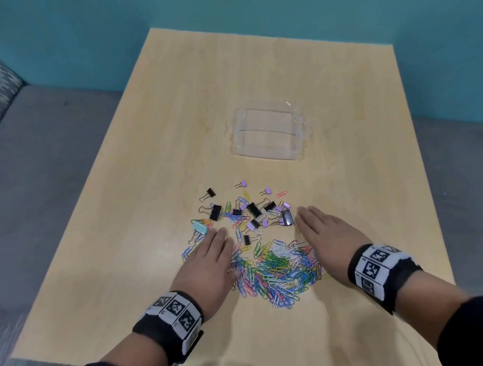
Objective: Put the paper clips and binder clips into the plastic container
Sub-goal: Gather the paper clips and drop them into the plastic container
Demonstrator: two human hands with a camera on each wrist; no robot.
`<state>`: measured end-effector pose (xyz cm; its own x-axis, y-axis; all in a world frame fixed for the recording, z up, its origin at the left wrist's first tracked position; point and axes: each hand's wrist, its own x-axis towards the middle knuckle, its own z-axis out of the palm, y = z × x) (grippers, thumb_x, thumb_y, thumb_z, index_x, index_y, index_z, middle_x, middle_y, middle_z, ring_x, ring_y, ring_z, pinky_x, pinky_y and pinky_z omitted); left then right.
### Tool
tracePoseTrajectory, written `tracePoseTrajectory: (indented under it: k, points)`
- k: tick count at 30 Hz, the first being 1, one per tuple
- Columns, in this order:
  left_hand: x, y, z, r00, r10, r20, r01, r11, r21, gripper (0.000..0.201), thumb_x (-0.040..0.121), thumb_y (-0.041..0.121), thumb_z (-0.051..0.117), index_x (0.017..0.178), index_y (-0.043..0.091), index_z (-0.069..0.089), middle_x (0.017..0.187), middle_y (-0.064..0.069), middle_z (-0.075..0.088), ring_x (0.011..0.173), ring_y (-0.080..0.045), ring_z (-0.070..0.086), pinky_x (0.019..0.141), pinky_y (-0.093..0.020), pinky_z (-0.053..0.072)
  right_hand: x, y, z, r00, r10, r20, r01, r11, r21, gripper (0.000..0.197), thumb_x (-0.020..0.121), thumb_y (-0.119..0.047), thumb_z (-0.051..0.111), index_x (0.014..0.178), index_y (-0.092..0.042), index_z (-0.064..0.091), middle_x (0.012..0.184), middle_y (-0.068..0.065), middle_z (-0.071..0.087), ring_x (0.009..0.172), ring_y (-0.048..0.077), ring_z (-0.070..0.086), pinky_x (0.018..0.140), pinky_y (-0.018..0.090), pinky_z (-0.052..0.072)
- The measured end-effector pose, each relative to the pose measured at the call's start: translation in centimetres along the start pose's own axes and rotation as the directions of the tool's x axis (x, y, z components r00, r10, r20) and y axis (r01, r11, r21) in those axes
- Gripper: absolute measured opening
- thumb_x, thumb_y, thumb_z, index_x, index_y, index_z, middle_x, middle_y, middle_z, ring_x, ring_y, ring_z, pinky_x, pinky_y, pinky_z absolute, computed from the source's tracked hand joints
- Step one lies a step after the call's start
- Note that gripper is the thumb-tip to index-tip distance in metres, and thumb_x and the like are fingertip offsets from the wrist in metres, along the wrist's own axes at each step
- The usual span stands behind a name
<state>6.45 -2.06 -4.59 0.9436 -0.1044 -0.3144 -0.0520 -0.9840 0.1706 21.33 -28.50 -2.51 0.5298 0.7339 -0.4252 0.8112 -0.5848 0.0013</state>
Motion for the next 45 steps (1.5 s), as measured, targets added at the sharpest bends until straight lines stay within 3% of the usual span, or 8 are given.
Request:
tracePoseTrajectory:
  k: [3,7,15,21,31,37,42,45]
  points:
    - [-1.5,0.1,0.8,0.998,0.049,-0.029,-0.05,0.997,-0.052,0.067,0.094,0.052,0.027,0.139,0.004,0.041,0.149,-0.016,0.035,0.14,-0.032,0.026,0.104,-0.048,0.039,-1.6,-1.2,0.9,1.0,-0.008,-0.023,0.009,0.999,0.045,0.069,0.073,-0.025,0.066,0.134,-0.001,0.047,0.139,0.021,0.048,0.126,0.038,0.048,0.095,0.044,0.05]
    - [-1.7,0.3,1.1,0.999,0.034,-0.041,-0.036,0.999,-0.03,0.066,0.094,0.051,0.031,0.139,0.004,0.039,0.149,-0.017,0.033,0.14,-0.034,0.025,0.106,-0.048,0.036,-1.6,-2.2,1.5,0.996,0.052,-0.078,-0.046,0.996,0.08,0.061,0.088,-0.042,0.032,0.136,-0.005,0.041,0.141,0.019,0.045,0.13,0.038,0.044,0.099,0.045,0.046]
    - [-3.7,-1.6,-0.4,0.986,-0.008,-0.164,0.005,1.0,-0.023,0.057,0.089,0.047,0.041,0.126,0.006,0.053,0.131,-0.017,0.053,0.122,-0.035,0.048,0.099,-0.045,0.045,-2.3,-5.9,0.9,0.991,0.064,-0.118,-0.045,0.986,0.159,0.062,0.078,-0.041,0.064,0.129,-0.009,0.05,0.132,0.01,0.053,0.123,0.033,0.051,0.089,0.04,0.053]
    - [-1.2,-4.5,-2.6,0.894,-0.394,-0.214,0.322,0.896,-0.304,0.041,0.089,0.039,0.051,0.118,0.01,0.056,0.109,-0.013,0.056,0.093,-0.035,0.054,0.076,-0.041,0.048,-2.5,-7.3,0.5,0.987,0.097,-0.13,-0.074,0.983,0.169,0.058,0.075,-0.039,0.068,0.124,-0.012,0.054,0.129,0.012,0.057,0.121,0.033,0.054,0.087,0.041,0.053]
    - [3.1,-3.4,-4.0,0.938,-0.306,-0.161,0.295,0.951,-0.094,0.024,0.081,0.028,0.061,0.094,0.008,0.057,0.087,-0.014,0.056,0.075,-0.036,0.054,0.06,-0.038,0.041,-3.4,-7.7,0.5,0.978,0.168,-0.122,-0.136,0.962,0.235,0.053,0.081,-0.039,0.06,0.128,-0.017,0.049,0.133,0.008,0.052,0.127,0.032,0.046,0.09,0.043,0.052]
    - [1.6,-7.7,-4.8,0.815,-0.56,-0.147,0.491,0.803,-0.339,0.02,0.083,0.027,0.055,0.095,0.011,0.055,0.09,-0.011,0.054,0.08,-0.034,0.054,0.065,-0.037,0.043,-4.4,-7.3,1.2,0.967,0.23,-0.108,-0.187,0.932,0.309,0.05,0.084,-0.041,0.044,0.129,-0.019,0.046,0.137,0.005,0.046,0.129,0.031,0.042,0.093,0.042,0.049]
    - [0.4,-7.3,-3.3,0.915,-0.275,-0.295,0.247,0.96,-0.128,0.026,0.083,0.028,0.049,0.095,0.008,0.061,0.095,-0.015,0.058,0.085,-0.036,0.05,0.069,-0.044,0.048,-4.4,-8.0,1.4,0.969,0.231,-0.086,-0.193,0.93,0.313,0.052,0.086,-0.041,0.038,0.131,-0.018,0.044,0.14,0.008,0.043,0.132,0.031,0.038,0.098,0.044,0.046]
    - [0.6,-4.5,-1.5,0.976,-0.087,-0.199,0.073,0.994,-0.078,0.057,0.085,0.047,0.035,0.125,0.009,0.052,0.131,-0.016,0.049,0.119,-0.038,0.044,0.097,-0.048,0.044,-4.1,-8.7,1.4,0.973,0.218,-0.075,-0.186,0.934,0.304,0.052,0.085,-0.04,0.044,0.13,-0.015,0.047,0.138,0.011,0.048,0.13,0.033,0.042,0.1,0.045,0.045]
